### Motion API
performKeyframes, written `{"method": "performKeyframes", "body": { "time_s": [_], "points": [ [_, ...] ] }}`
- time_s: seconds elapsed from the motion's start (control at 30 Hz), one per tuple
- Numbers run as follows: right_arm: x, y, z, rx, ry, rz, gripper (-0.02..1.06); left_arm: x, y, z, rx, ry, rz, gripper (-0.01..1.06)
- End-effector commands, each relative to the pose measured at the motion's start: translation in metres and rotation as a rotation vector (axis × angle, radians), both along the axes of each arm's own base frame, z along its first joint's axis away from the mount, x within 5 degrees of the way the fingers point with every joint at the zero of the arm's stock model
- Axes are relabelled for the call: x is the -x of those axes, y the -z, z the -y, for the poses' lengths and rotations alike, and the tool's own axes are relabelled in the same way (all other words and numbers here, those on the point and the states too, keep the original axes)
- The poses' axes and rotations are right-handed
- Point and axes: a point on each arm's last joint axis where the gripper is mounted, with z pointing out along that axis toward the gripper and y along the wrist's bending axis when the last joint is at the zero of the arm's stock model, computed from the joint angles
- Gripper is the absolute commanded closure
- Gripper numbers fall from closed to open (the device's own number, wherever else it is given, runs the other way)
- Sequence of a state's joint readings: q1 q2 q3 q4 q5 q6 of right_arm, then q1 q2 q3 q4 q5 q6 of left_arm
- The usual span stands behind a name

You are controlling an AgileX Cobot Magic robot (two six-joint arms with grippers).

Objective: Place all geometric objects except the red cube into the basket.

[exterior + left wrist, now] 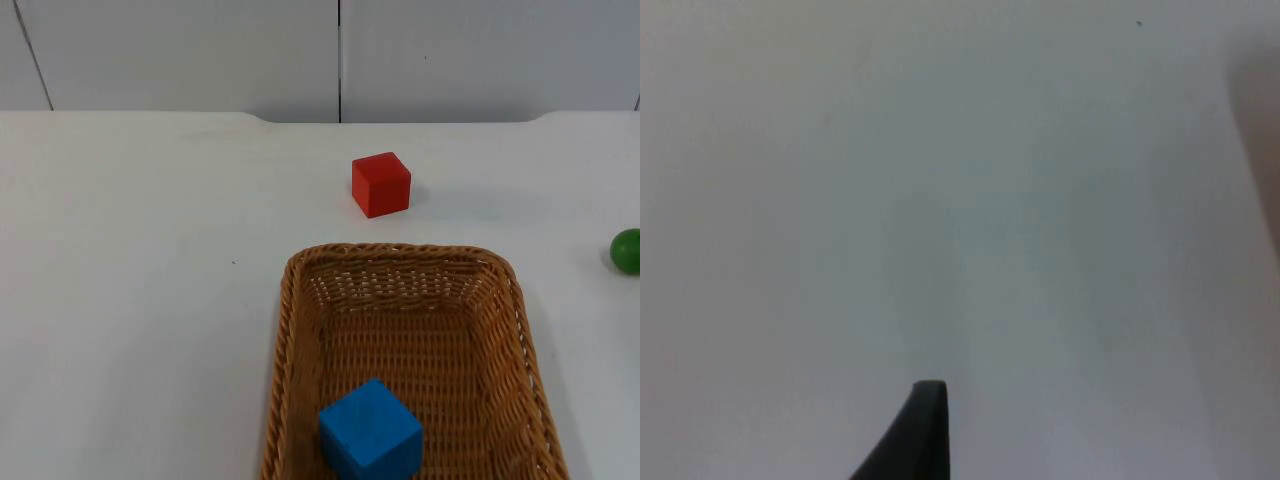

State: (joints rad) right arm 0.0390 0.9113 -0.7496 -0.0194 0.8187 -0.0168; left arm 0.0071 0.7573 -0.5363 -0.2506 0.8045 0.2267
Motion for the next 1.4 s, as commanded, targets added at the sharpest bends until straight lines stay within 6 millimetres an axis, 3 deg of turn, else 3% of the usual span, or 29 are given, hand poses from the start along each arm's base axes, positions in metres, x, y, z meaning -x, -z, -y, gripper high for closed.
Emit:
{"method": "performKeyframes", "body": {
  "time_s": [0.0,0.1,0.2,0.23,0.43,0.47,0.6,0.63,0.77,1.03,1.13,1.27,1.37],
  "points": [
    [-0.012,-0.006,0.000,0.002,-0.004,0.004,0.00,0.000,-0.001,0.000,0.012,-0.009,0.017,0.00],
    [-0.032,-0.007,-0.001,-0.002,-0.004,-0.025,0.00,0.000,-0.001,0.000,0.013,-0.010,0.021,0.00],
    [-0.074,0.006,-0.004,0.009,-0.042,-0.076,0.00,0.000,-0.001,0.000,0.013,-0.010,0.021,0.00],
    [-0.074,0.006,-0.004,0.009,-0.042,-0.076,0.00,0.000,-0.001,0.000,0.013,-0.010,0.021,0.00],
    [-0.153,0.058,-0.008,0.017,-0.072,-0.215,0.00,0.000,-0.001,0.000,0.011,-0.008,0.024,0.00],
    [-0.153,0.058,-0.008,0.017,-0.072,-0.215,0.00,0.000,-0.001,0.000,0.011,-0.008,0.024,0.00],
    [-0.197,0.092,-0.018,0.036,-0.111,-0.277,0.00,-0.001,-0.002,0.000,0.010,-0.010,0.032,0.00],
    [-0.197,0.092,-0.018,0.036,-0.111,-0.277,0.00,-0.001,-0.002,0.000,0.010,-0.010,0.032,0.00],
    [-0.227,0.125,-0.037,0.070,-0.170,-0.286,0.00,-0.001,-0.002,0.000,0.009,-0.010,0.033,0.00],
    [-0.243,0.180,-0.041,0.074,-0.170,-0.335,0.00,-0.001,-0.002,0.000,0.007,-0.010,0.035,0.00],
    [-0.243,0.189,-0.041,0.075,-0.170,-0.355,0.02,-0.001,-0.002,0.000,0.007,-0.010,0.035,0.00],
    [-0.243,0.196,-0.041,0.076,-0.171,-0.376,0.12,-0.001,-0.002,0.000,0.007,-0.010,0.035,0.00],
    [-0.244,0.196,-0.041,0.075,-0.171,-0.368,0.37,-0.001,-0.002,0.000,0.007,-0.010,0.035,0.00]
  ]
}}
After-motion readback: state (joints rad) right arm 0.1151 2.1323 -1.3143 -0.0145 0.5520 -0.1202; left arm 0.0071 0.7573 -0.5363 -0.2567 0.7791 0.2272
